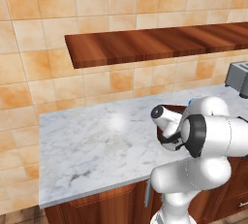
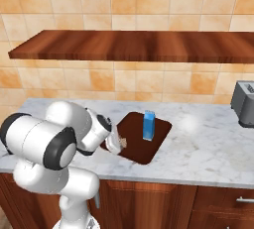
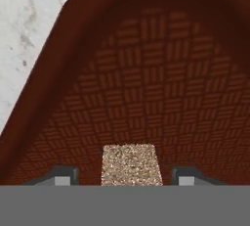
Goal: Take out the milk from the fridge and place it on the tray on the counter. Then take the sugar cube near the tray and place it in the tray.
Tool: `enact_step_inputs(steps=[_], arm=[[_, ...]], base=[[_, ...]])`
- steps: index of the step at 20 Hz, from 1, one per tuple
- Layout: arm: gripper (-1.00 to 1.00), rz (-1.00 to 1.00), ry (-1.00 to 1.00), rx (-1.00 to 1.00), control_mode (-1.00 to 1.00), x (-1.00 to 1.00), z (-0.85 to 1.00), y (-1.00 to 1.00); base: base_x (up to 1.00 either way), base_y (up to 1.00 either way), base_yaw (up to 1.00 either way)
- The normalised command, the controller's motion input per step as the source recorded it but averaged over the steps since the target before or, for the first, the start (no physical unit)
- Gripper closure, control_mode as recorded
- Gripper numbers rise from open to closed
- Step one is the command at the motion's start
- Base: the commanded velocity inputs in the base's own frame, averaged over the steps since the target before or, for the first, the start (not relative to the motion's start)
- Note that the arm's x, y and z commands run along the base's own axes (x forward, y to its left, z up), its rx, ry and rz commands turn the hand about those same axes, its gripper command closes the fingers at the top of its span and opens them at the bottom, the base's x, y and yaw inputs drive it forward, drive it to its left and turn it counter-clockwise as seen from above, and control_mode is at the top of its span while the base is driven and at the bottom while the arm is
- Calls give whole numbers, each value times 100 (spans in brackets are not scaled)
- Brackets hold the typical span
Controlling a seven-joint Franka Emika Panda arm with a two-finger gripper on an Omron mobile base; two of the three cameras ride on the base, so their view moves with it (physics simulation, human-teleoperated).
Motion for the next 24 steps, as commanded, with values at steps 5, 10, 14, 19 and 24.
enact_step_inputs(steps=[5, 10, 14, 19, 24], arm=[[-100, 0, -10, -1, -100, -16, 75, 0], [-100, 8, -8, -3, -100, -66, 95, -6], [-100, 15, -1, -6, -100, -100, 100, -16], [-100, 17, 0, -1, -100, -99, 100, -24], [-100, 12, 0, 0, -100, -99, 100, -5]], base=[[0, 0, 0], [0, 0, 0], [0, 0, 0], [0, 0, 0], [0, 0, 0]])
